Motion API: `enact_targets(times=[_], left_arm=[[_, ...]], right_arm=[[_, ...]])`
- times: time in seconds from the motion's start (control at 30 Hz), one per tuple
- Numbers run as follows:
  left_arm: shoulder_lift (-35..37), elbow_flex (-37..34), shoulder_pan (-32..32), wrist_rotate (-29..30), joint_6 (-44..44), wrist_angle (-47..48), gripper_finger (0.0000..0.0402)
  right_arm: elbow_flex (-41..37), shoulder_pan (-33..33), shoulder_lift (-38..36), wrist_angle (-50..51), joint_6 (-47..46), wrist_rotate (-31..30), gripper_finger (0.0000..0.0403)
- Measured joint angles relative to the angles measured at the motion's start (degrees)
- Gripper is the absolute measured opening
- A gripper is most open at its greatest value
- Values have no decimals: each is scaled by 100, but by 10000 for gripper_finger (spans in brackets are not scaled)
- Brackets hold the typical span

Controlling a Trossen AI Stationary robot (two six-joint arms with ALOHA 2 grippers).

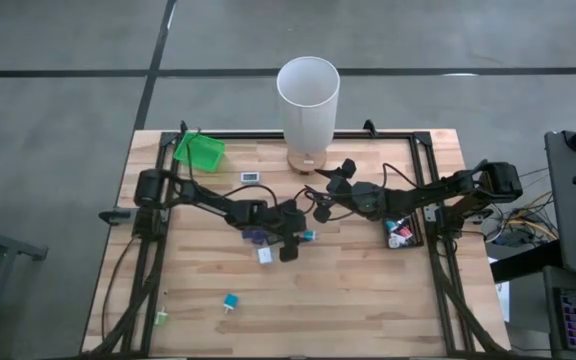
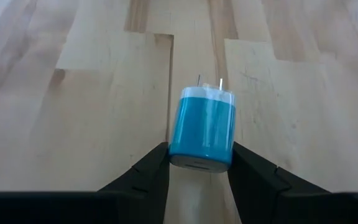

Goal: Pick & Place Office items
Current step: Put the top blue charger adapter into the black bin

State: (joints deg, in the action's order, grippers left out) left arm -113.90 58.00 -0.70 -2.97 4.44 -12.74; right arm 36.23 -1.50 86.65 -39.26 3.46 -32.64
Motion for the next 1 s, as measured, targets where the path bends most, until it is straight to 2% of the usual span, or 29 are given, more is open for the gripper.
enact_targets(times=[0.73, 1.0], left_arm=[[-182, 11, -1, 187, 330, -185, 149], [-182, 7, -1, 172, 333, -183, 166]], right_arm=[[0, -2, 0, 2, 0, 0, 249], [0, -2, 0, 2, 0, 0, 256]])
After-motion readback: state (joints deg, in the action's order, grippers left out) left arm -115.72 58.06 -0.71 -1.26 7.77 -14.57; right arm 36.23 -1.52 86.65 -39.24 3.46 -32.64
